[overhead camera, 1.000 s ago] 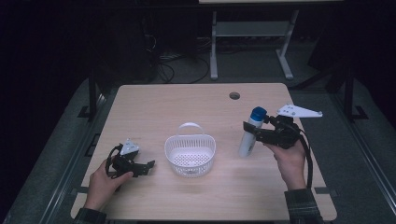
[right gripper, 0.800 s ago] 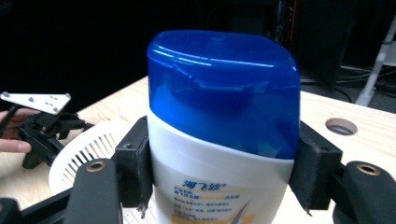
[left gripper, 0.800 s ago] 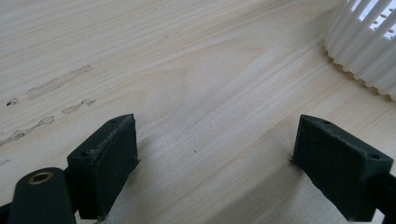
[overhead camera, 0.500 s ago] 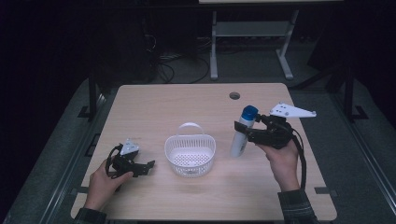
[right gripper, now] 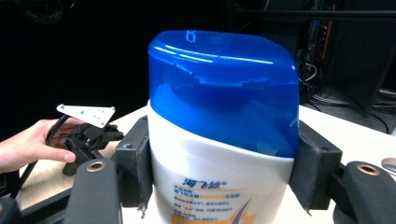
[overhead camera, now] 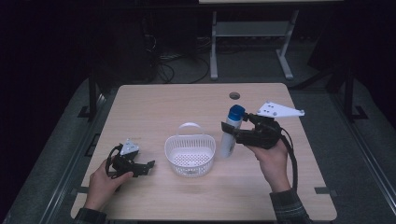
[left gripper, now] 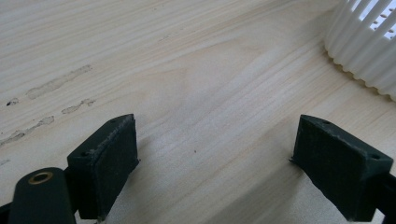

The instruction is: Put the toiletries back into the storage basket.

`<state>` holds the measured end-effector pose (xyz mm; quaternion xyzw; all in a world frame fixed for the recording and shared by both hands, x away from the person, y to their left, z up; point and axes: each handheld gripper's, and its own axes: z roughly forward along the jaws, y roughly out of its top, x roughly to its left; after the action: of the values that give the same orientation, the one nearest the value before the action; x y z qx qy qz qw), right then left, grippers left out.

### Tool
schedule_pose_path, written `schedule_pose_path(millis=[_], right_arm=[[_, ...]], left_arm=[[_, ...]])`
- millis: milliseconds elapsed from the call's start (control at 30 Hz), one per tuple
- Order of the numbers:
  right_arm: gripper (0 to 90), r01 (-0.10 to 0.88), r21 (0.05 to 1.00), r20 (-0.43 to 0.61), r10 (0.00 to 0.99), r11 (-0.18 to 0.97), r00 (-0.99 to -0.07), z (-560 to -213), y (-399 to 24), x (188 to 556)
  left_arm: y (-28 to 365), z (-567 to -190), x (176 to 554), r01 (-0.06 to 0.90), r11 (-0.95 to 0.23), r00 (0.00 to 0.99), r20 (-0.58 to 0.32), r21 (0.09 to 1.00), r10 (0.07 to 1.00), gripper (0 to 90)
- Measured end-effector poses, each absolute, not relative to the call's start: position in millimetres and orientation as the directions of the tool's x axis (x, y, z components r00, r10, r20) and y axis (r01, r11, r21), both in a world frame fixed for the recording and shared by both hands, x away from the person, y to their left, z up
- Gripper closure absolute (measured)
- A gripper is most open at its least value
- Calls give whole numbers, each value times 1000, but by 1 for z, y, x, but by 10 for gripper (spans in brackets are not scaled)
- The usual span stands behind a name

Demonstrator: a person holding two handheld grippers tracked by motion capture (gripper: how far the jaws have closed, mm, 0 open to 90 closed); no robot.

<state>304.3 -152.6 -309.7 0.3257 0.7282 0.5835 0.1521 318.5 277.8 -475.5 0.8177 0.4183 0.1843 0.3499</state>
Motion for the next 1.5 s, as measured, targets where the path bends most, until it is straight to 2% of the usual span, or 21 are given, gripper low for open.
schedule_pose_path(millis=[567,1067,1500], right_arm=[[343,272,953,142,602,130,-786,-304,-118,310],[342,264,948,112,591,177,-799,-312,-94,317],[340,280,939,115,585,200,-803,-329,-91,323]], left_arm=[[278,-476,318,556,-403,581,6,726,814,129],[278,-475,318,555,-405,582,9,726,813,129],[278,-475,318,555,-405,582,9,727,813,129]])
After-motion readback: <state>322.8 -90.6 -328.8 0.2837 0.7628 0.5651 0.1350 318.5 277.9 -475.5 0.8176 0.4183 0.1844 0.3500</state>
